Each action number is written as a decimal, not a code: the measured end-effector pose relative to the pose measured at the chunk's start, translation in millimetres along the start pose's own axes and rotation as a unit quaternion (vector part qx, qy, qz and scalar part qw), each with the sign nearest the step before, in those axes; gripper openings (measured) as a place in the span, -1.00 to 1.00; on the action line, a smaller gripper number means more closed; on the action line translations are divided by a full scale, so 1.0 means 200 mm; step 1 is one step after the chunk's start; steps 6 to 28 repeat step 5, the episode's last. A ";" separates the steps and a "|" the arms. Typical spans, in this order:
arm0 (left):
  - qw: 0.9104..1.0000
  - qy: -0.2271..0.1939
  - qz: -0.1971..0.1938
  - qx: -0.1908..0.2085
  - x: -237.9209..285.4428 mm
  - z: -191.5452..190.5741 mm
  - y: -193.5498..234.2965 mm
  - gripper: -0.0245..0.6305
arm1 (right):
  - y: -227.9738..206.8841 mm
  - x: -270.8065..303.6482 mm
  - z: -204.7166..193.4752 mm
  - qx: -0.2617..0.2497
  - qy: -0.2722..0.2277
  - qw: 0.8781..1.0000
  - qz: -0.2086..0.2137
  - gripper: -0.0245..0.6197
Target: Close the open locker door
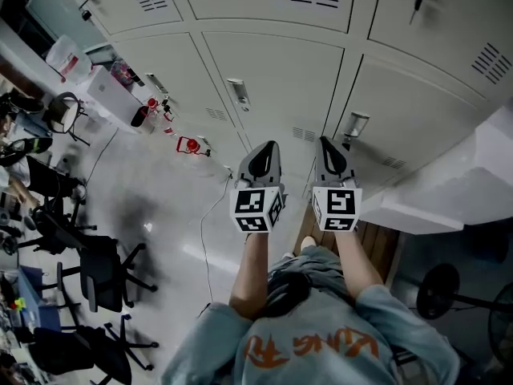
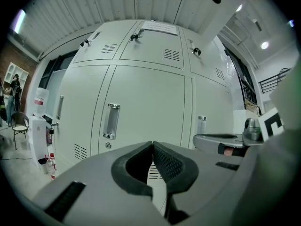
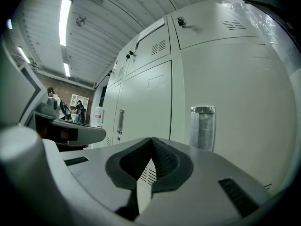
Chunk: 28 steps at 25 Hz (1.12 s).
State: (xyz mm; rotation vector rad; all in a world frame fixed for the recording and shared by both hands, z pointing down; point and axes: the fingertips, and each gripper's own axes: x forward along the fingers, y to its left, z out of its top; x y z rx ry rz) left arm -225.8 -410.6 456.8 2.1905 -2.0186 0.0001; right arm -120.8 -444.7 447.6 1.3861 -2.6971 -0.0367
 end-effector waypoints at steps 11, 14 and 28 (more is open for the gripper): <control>1.000 -0.004 -0.001 0.000 -0.01 0.02 0.03 -0.86 | 0.02 0.01 0.02 0.002 0.001 1.000 -0.004 -0.94; 1.000 -0.004 -0.001 0.000 -0.01 0.02 0.03 -0.86 | 0.02 0.01 0.02 0.002 0.001 1.000 -0.004 -0.94; 1.000 -0.004 -0.001 0.000 -0.01 0.02 0.03 -0.86 | 0.02 0.01 0.02 0.002 0.001 1.000 -0.004 -0.94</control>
